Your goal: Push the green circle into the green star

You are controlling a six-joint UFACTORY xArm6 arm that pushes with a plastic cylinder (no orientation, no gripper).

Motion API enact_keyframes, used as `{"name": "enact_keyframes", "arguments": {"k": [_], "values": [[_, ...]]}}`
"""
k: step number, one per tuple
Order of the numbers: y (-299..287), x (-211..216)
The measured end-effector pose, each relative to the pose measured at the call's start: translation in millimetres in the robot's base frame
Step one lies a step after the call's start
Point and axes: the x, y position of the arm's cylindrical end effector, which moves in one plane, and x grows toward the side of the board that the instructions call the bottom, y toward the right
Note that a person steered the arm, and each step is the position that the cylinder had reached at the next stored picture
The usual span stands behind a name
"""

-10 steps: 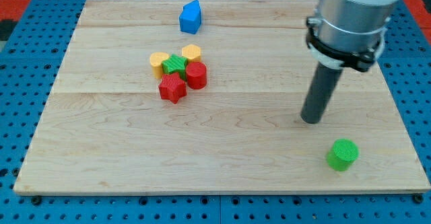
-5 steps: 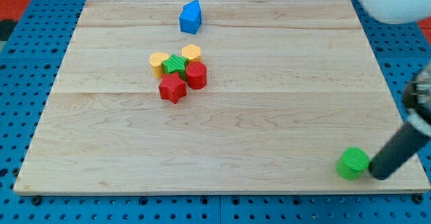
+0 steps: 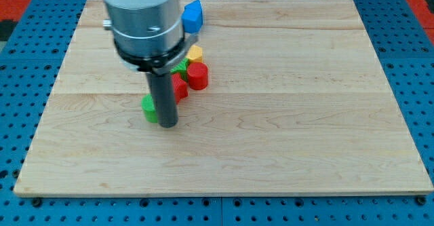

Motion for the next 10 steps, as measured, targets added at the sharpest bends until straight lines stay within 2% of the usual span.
{"name": "enact_keyframes", "arguments": {"k": [1, 2, 4, 6, 9, 10], "values": [[-24.5, 2.9], [-51.3, -25.8], [-83.9, -22.1], [-58.8, -72.5], [-41.8, -99.4], [-67.5, -103.0]]}}
